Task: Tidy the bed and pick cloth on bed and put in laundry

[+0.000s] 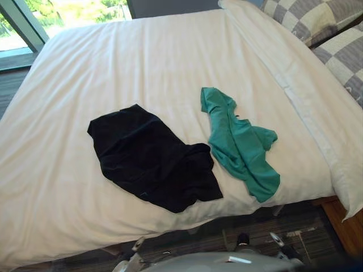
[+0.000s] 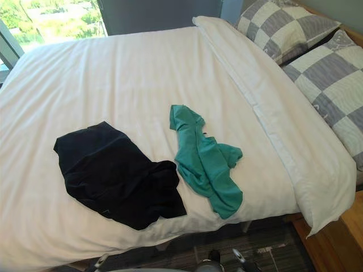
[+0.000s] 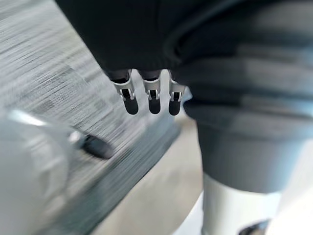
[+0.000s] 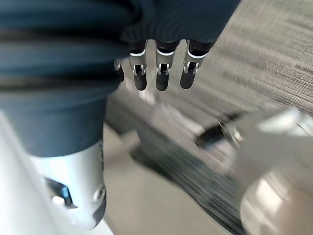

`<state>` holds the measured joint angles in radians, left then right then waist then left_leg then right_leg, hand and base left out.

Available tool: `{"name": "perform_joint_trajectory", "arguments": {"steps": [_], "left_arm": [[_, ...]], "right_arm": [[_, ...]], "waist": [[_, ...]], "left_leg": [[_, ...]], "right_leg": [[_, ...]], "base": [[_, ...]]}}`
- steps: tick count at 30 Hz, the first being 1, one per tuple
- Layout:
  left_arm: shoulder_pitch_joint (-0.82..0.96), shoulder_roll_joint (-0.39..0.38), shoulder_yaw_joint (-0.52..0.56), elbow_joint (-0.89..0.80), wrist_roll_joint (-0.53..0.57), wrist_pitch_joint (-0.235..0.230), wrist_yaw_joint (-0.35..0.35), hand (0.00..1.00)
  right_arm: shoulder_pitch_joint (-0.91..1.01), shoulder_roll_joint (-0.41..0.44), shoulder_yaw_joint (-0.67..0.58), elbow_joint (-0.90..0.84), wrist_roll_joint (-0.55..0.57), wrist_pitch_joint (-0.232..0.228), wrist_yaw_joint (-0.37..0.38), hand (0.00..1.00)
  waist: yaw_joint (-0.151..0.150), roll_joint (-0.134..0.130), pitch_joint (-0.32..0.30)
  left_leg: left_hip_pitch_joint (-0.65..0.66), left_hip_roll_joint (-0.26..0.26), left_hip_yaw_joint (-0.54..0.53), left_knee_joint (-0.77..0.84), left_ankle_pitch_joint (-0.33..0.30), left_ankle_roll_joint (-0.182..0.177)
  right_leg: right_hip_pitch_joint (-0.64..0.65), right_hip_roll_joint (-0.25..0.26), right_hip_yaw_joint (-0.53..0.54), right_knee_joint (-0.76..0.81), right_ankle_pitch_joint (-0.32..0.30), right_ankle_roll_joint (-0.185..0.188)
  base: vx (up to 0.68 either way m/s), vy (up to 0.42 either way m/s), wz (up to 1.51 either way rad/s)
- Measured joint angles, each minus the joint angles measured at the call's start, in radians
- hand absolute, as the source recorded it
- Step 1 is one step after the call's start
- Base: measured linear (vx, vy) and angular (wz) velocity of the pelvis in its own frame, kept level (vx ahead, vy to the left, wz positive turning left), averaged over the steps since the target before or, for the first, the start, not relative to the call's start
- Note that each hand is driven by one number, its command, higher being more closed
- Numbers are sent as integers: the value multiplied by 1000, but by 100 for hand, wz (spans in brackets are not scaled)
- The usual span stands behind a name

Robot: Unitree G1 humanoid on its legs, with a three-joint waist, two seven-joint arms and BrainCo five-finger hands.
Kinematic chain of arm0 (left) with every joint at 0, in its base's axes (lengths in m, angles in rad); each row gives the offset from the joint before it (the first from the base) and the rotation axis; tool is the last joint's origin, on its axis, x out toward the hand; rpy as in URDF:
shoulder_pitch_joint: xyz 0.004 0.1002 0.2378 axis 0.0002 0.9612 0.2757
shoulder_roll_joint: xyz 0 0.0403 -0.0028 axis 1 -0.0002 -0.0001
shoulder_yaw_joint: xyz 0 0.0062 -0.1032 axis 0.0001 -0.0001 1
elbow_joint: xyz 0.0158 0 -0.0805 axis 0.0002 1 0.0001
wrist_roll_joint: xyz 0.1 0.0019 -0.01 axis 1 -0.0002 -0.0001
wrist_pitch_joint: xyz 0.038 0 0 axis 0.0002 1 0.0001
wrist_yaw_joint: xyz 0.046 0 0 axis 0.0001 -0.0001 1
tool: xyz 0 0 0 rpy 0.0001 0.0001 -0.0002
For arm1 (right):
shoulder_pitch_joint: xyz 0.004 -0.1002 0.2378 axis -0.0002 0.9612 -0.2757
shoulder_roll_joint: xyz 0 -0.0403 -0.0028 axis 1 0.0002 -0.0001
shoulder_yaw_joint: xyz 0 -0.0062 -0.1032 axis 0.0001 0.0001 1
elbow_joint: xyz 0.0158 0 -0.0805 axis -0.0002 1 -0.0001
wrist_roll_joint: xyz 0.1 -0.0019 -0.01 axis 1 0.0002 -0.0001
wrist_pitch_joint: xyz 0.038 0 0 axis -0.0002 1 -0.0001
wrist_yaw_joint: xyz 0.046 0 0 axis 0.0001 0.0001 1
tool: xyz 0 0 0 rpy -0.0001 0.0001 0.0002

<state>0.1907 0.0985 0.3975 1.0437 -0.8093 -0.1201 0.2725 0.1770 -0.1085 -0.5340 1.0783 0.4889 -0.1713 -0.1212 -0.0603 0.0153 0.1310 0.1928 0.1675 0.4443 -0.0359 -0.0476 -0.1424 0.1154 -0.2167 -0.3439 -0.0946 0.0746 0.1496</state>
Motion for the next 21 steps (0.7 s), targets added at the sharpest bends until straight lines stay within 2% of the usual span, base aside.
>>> {"name": "perform_joint_trajectory", "arguments": {"steps": [3, 8, 10, 14, 15, 16, 17, 18, 19, 20, 21], "left_arm": [[22, 44, 123, -163, 21, -31, 58, 0], [20, 206, 287, -437, 138, -85, 104, 0], [8, 262, 316, -472, 166, -90, 104, 0], [-46, 392, 350, -493, 245, -133, 74, 0], [-69, 421, 342, -522, 308, -158, 60, 0], [-77, 428, 336, -552, 326, -194, 35, 0], [-88, 430, 329, -562, 371, -253, 23, 0], [-99, 440, 322, -602, 479, -383, 3, 0], [-118, 488, 290, -631, 552, -439, -19, 0], [-134, 523, 264, -631, 574, -447, -35, 0], [-173, 598, 202, -626, 616, -449, -70, 0]], "right_arm": [[48, -28, -97, -110, 81, -48, 5, 0], [50, -193, -240, -290, 75, -131, 37, 0], [36, -236, -244, -322, 75, -142, 69, 0], [-25, -298, -201, -390, 26, -141, 123, 0], [-38, -314, -155, -434, -2, -136, 149, 0], [-55, -320, -136, -452, -22, -128, 164, 0], [-65, -326, -128, -461, -35, -127, 170, 0], [-85, -339, -115, -477, -52, -127, 189, 0], [-104, -362, -89, -483, -52, -127, 209, 0], [-112, -379, -66, -486, -52, -127, 218, 0], [-135, -409, -9, -500, -61, -131, 234, 0]], "waist": [[17, -1, -25], [21, -2, -83], [20, -3, -94], [22, -15, -106], [22, -26, -108], [21, -35, -114], [22, -38, -115], [22, -41, -111], [22, -47, -114], [22, -47, -114], [20, -42, -113]], "left_leg": [[1, 9, 13, 0, -3, -5], [-2, 10, 35, -23, -12, -10], [-2, 9, 36, -26, -4, -14], [-15, 8, 30, -19, 4, -10], [-27, 8, 26, -14, 4, -9], [-36, 8, 23, -10, 4, -9], [-37, 8, 19, -7, 4, -9], [-40, 7, 15, -1, 4, -8], [-36, 8, 15, 8, 3, -7], [-34, 8, 15, 10, 3, -6], [-33, 8, 15, 17, 1, -2]], "right_leg": [[-3, 6, 1, 0, -2, -9], [-21, 11, 7, -1, -2, -8], [-25, 13, 9, -1, 1, -2], [-41, 18, 28, -1, 3, -1], [-51, 18, 29, 0, 3, -1], [-59, 18, 30, 0, 4, -1], [-62, 17, 30, 0, 4, -1], [-65, 18, 33, 0, 3, -1], [-62, 18, 42, 0, 2, -3], [-60, 18, 51, 0, 2, -3], [-61, 18, 60, 0, 2, -4]], "base": [[-94, -31, -11], [-34, -20, -5], [22, -11, -6], [35, -19, -4], [24, -25, 3], [23, -26, 3], [36, -29, 0], [37, -29, -7], [32, -29, -11], [3, -27, -16], [-26, -38, -17]]}}
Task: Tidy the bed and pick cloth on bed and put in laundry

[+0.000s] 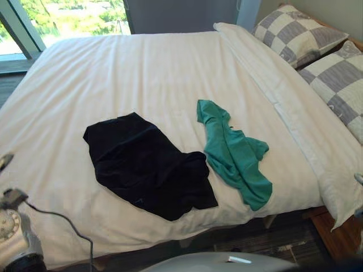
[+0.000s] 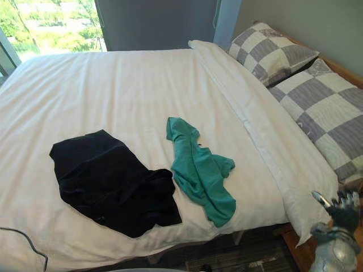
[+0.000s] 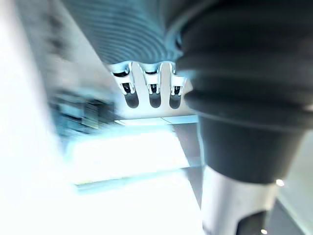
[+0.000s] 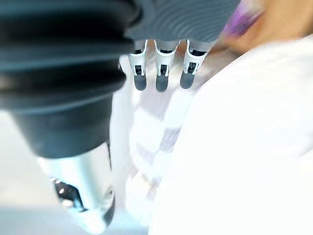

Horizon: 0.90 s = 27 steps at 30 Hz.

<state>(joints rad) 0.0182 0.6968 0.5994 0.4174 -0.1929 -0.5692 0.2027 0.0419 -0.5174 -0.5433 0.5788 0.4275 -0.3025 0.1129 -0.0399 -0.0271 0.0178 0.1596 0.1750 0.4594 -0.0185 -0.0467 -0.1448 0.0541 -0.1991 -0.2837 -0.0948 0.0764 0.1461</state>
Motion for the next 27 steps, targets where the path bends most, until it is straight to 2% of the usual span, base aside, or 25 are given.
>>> {"name": "perform_joint_trajectory", "arguments": {"steps": [1, 2, 4, 5, 7, 10, 12, 14, 16, 17, 18, 19, 20, 22, 24, 25, 27], "left_arm": [[-50, 39, -60, 2, 30, 0, -31, 0], [-74, 42, -87, 3, 42, 0, -47, 0], [-107, 14, -197, 7, 110, 22, -89, 0], [-107, 5, -226, 7, 133, 32, -97, 0], [-106, -51, -321, -3, 209, 91, -133, 0], [-101, -88, -405, -27, 280, 167, -163, 0], [-84, -103, -449, -53, 304, 236, -203, 0], [-68, -105, -488, -54, 304, 329, -246, 0], [-61, -114, -512, -60, 304, 386, -250, 0], [-36, -154, -531, -96, 313, 447, -248, 0], [-24, -177, -548, -116, 326, 466, -247, 0], [-1, -236, -598, -171, 368, 535, -235, 0], [12, -269, -631, -193, 392, 568, -227, 0], [46, -393, -768, -214, 503, 704, -200, 0], [47, -448, -814, -213, 567, 796, -196, 0], [46, -447, -811, -212, 589, 822, -193, 0], [41, -431, -792, -193, 619, 826, -184, 0]], "right_arm": [[-12, -15, 42, -15, -21, 0, 10, 0], [-22, -15, 55, -23, -31, 0, 11, 0], [-43, -14, 103, -52, -84, 1, 7, 0], [-43, -14, 113, -54, -99, 2, 4, 0], [-40, -14, 149, -54, -140, 33, -11, 0], [-39, -10, 188, -77, -150, 64, -27, 0], [-39, -8, 220, -123, -175, 81, -44, 0], [-38, 0, 238, -162, -178, 93, -57, 0], [-37, 24, 241, -178, -179, 103, -61, 0], [-33, 53, 249, -208, -190, 115, -77, 0], [-29, 63, 253, -221, -198, 117, -80, 0], [-6, 83, 264, -256, -219, 125, -96, 0], [5, 92, 278, -270, -222, 129, -105, 0], [21, 142, 322, -301, -254, 152, -131, 0], [36, 177, 324, -321, -257, 168, -145, 0], [36, 188, 323, -327, -257, 173, -156, 0], [36, 188, 319, -332, -256, 176, -158, 0]], "waist": [[-1, 9, 3], [-2, 12, 5], [-12, 50, 27], [-23, 58, 30], [-35, 77, 37], [-42, 81, 37], [-52, 76, 41], [-52, 62, 49], [-51, 49, 52], [-53, 47, 52], [-54, 48, 53], [-54, 48, 53], [-51, 51, 54], [-53, 57, 59], [-53, 57, 60], [-54, 57, 61], [-55, 51, 64]], "left_leg": [[-4, 0, 0, 8, 0, 0], [-3, 1, 1, 13, 0, 1], [-6, 0, 2, 28, -6, 9], [-6, 0, 2, 28, -6, 9], [-3, 3, 4, 28, -6, 9], [0, 6, 4, 26, -8, 9], [-1, 9, 3, 22, -19, 7], [1, 8, 6, 21, -34, 4], [9, 5, 17, 21, -35, 4], [12, 2, 20, 21, -36, 4], [12, 1, 20, 21, -38, 4], [12, -1, 25, 21, -40, 3], [11, -1, 27, 21, -40, 2], [7, 1, 26, 21, -40, 2], [7, 4, 24, 21, -39, 2], [7, 7, 24, 21, -39, 1], [7, 7, 24, 21, -39, 1]], "right_leg": [[-5, -1, 9, 0, 3, -4], [-5, -2, 14, 0, 5, -6], [-5, -5, 26, 0, 9, -12], [-6, -5, 26, 0, 10, -12], [-12, 0, 41, 0, 14, -13], [-16, 4, 51, 0, 19, -17], [-25, 9, 56, 0, 27, -17], [-36, 11, 72, 0, 42, -22], [-37, 10, 81, 0, 47, -29], [-38, 8, 86, 0, 49, -29], [-38, 6, 88, 0, 49, -29], [-44, 6, 98, 0, 49, -29], [-45, 6, 104, 0, 49, -29], [-48, 7, 104, 0, 48, -28], [-48, 11, 102, 0, 49, -27], [-48, 13, 102, 0, 49, -28], [-48, 14, 102, 0, 48, -28]], "base": [[-27, -32, -19], [-61, -42, -20], [-88, -43, -16], [-63, -43, -9], [-50, -46, -17], [-54, -41, -13], [-81, -33, -12], [-102, -19, -22], [-93, -13, -17], [-83, -20, -13], [-69, -22, -11], [-45, -16, -9], [-40, -20, -7], [-9, -18, 1], [-10, -41, 0], [-9, -34, -1], [0, 0, 0]]}}
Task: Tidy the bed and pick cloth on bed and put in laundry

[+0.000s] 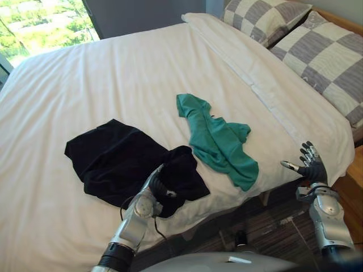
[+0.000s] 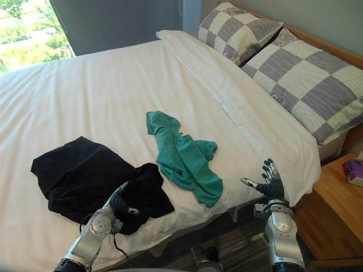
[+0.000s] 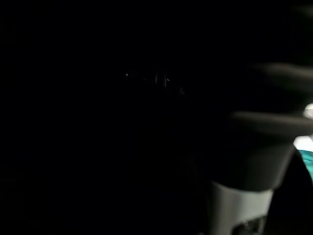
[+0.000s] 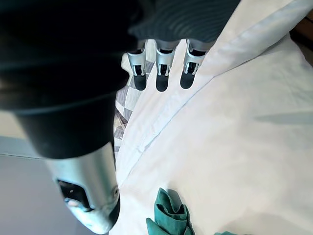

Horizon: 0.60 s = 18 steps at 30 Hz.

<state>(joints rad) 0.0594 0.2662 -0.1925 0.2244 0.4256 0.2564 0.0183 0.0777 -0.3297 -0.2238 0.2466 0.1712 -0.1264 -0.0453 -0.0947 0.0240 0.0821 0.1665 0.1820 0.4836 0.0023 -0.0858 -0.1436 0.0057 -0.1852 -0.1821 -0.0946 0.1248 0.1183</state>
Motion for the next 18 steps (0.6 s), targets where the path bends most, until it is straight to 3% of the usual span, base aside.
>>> {"name": "perform_joint_trajectory", "arguments": {"steps": [3, 6, 7, 9, 11, 14, 18], "left_arm": [[-15, 26, 50, 44, 53, -30, 53, 0], [-91, 82, 92, 72, 160, -50, 146, 0], [-141, 108, 107, 77, 200, -49, 188, 100], [-190, 143, 123, 77, 235, -45, 234, 100], [-199, 168, 126, 75, 236, -38, 251, 100], [-200, 187, 149, 72, 265, -36, 208, 100], [-199, 190, 220, 74, 257, -49, 138, 100]], "right_arm": [[-1, 0, 0, -46, 6, 1, 1, 0], [-58, -1, 3, -65, 52, 1, -5, 0], [-89, -2, 3, -65, 66, 1, -10, 0], [-123, -3, 2, -65, 94, 0, -17, 0], [-139, -14, 2, -67, 116, 0, -23, 0], [-156, -72, -2, -80, 139, -1, -27, 0], [-154, -89, -33, -131, 160, -23, -22, 0]], "waist": [[4, -25, 15], [18, -71, 85], [28, -94, 125], [30, -115, 161], [32, -111, 172], [35, -91, 184], [38, -89, 190]], "left_leg": [[-36, 4, 1, 2, 1, -2], [-89, 11, 5, 2, 27, -5], [-114, 16, 5, -1, 39, -7], [-141, 26, 3, -7, 55, -12], [-147, 38, 3, -19, 63, -18], [-149, 48, 3, -19, 63, -18], [-153, 50, 1, 0, 57, -11]], "right_leg": [[-40, 1, 7, 9, -5, -7], [-111, 9, 25, 35, -9, -11], [-138, 17, 32, 37, -11, -7], [-167, 32, 41, 39, -2, -15], [-175, 46, 39, 39, 7, -15], [-174, 54, 47, 39, 7, -15], [-171, 54, 56, 39, 5, -16]], "base": [[-37, -28, -2], [-76, -69, -5], [-101, -101, -5], [-49, -77, 3], [69, -49, 2], [76, -15, 3], [10, -7, -2]]}}
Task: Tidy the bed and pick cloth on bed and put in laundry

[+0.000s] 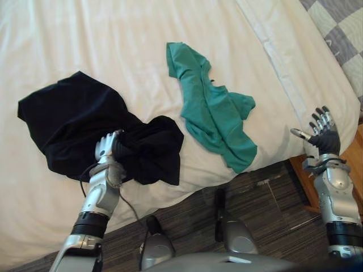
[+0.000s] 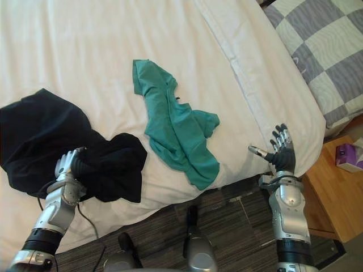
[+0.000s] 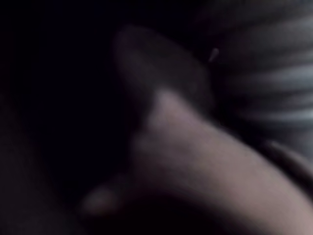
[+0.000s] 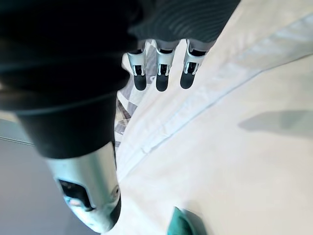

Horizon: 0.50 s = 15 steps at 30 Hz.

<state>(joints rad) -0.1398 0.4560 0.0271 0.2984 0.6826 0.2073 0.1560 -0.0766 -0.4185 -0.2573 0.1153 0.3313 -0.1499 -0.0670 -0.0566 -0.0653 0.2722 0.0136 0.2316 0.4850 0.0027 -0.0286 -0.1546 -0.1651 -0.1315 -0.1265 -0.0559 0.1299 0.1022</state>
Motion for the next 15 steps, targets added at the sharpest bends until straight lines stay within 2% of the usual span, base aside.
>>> {"name": "perform_joint_trajectory", "arguments": {"steps": [3, 8, 10, 12, 15], "left_arm": [[22, -7, 52, 27, -91, -72, -25, 100], [82, -58, 106, 53, -225, -174, -27, 100], [96, -77, 110, 63, -267, -215, -27, 100], [96, -93, 110, 71, -281, -230, -25, 100], [97, -105, 108, 83, -322, -263, -19, 100]], "right_arm": [[20, -16, -20, -20, -5, -20, 16, 0], [42, -17, -18, -78, -104, -10, 24, 0], [34, -22, 7, -124, -163, 10, 29, 0], [19, -24, 51, -132, -203, 36, 40, 0], [-22, -25, 153, -133, -252, 79, 57, 0]], "waist": [[7, 2, 2], [10, 6, 4], [21, 4, 3], [23, -2, -1], [51, -14, -8]], "left_leg": [[-3, 7, -5, 27, -21, -1], [5, 19, -27, 54, -39, -2], [7, 21, -38, 54, -39, -2], [11, 23, -56, 54, -39, -3], [21, 25, -60, 52, -39, -3]], "right_leg": [[7, 2, 0, 0, -10, -2], [37, 5, -11, 0, -18, 1], [48, 5, -23, 0, -20, 3], [65, 5, -39, -1, -24, 8], [78, 6, -46, -1, -26, 8]], "base": [[-18, -11, 0], [-28, -21, 7], [-13, -12, 14], [9, -10, 21], [13, -6, 11]]}}
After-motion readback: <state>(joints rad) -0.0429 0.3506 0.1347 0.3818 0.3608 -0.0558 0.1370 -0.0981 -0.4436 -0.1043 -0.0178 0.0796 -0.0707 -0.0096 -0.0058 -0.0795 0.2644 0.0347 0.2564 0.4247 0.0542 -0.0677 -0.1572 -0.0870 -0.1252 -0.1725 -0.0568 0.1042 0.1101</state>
